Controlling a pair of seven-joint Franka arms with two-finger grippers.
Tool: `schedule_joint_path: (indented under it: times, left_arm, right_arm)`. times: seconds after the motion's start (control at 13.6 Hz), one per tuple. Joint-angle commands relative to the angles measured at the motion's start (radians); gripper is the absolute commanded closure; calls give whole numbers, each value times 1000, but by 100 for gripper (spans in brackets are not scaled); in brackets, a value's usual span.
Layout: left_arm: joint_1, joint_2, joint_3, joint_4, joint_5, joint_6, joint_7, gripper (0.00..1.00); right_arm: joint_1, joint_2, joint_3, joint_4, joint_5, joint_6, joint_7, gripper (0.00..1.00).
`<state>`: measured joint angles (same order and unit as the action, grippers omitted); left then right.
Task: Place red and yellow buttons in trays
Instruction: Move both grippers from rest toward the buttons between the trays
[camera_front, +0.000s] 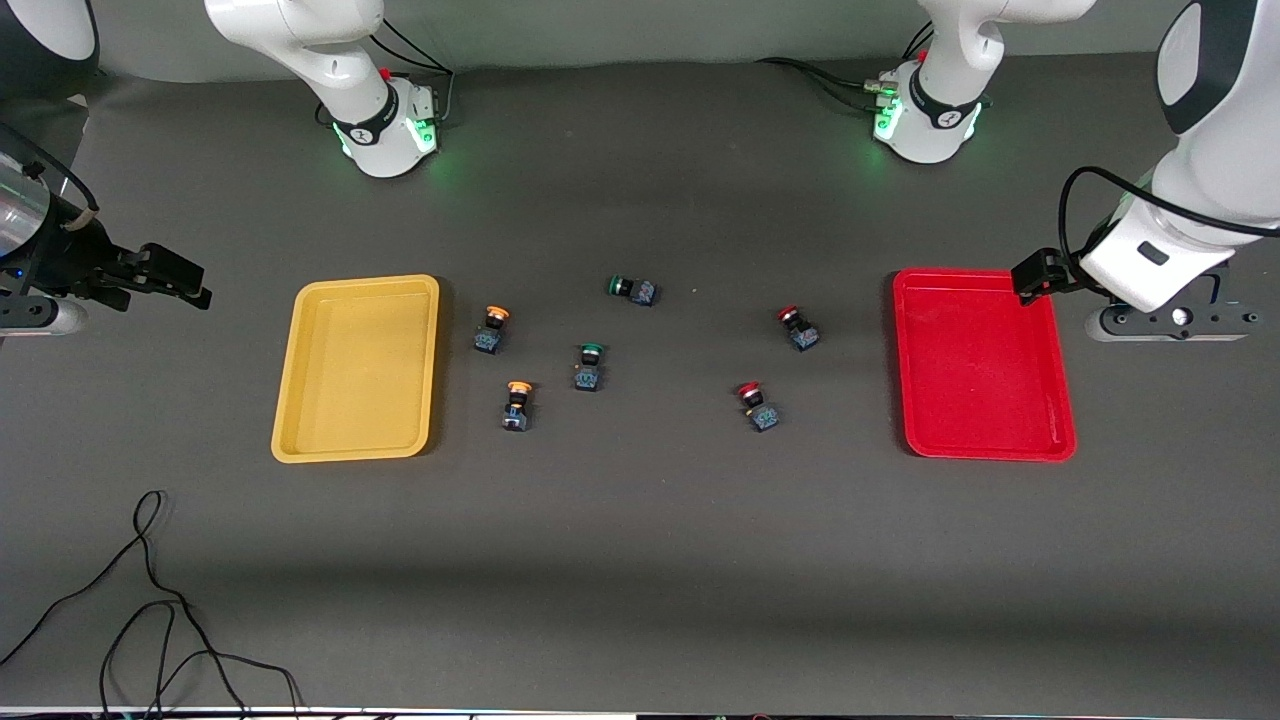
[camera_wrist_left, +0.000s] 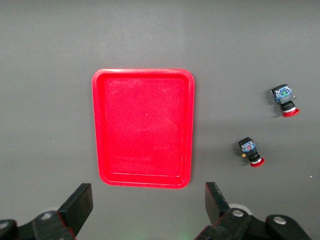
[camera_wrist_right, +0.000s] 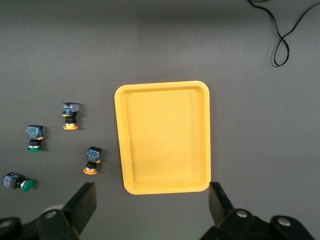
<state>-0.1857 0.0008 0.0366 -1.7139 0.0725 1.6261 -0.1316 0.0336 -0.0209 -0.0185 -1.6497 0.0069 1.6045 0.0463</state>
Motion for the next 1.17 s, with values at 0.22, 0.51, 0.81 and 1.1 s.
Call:
schedule_joint_path:
  times: [0.22, 0.51, 0.81, 1.1]
  left_arm:
    - [-18, 5, 16, 23, 0, -25, 1, 0]
    - [-29, 21, 11, 20, -3, -22, -2, 0]
    - [-52, 73, -15, 14, -6, -11, -101, 0]
    - [-89, 156, -29, -82, -104, 93, -222, 0]
  right_arm:
    - [5, -8, -3, 2, 19, -18, -22, 0]
    - [95, 18, 8, -36, 34, 0, 68, 0]
    - [259, 49, 8, -181, 33, 183, 326, 0]
    - [336, 101, 8, -303, 19, 331, 458, 0]
